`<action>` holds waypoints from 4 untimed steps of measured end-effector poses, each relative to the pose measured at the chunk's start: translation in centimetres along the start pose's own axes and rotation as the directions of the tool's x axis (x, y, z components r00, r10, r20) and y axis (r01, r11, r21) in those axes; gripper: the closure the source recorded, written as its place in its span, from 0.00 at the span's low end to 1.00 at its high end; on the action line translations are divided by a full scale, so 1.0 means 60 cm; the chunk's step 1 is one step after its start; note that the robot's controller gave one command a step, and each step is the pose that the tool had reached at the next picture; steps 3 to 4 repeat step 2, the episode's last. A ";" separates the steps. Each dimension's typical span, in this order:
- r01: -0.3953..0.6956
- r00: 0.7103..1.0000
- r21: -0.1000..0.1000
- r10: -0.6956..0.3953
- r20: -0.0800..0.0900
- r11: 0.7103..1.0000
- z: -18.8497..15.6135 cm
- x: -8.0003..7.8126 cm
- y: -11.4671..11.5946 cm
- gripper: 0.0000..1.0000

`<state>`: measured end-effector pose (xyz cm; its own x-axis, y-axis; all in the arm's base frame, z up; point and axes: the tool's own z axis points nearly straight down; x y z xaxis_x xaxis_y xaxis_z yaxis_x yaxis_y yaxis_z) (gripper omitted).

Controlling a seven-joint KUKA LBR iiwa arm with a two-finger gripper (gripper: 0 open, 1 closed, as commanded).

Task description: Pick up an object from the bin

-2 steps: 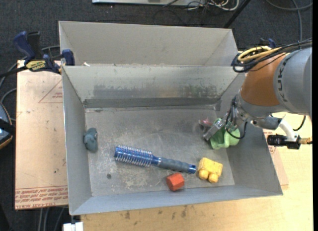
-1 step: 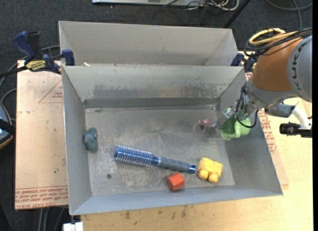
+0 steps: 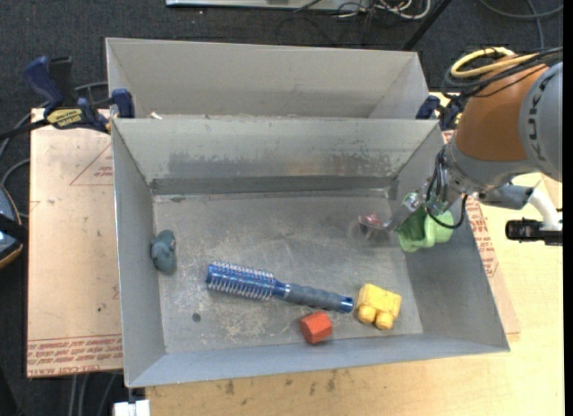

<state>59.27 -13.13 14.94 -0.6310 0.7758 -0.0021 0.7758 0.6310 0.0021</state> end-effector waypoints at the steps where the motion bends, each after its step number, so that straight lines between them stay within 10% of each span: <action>1: 0.003 1.000 -0.001 -0.003 0.000 1.000 -0.031 0.000 0.002 1.00; 4: 0.006 1.000 -0.002 -0.006 0.002 1.000 -0.084 -0.001 0.004 1.00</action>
Offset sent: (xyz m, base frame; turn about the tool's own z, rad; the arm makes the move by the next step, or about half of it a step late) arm 0.0000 0.0000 0.0180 0.0000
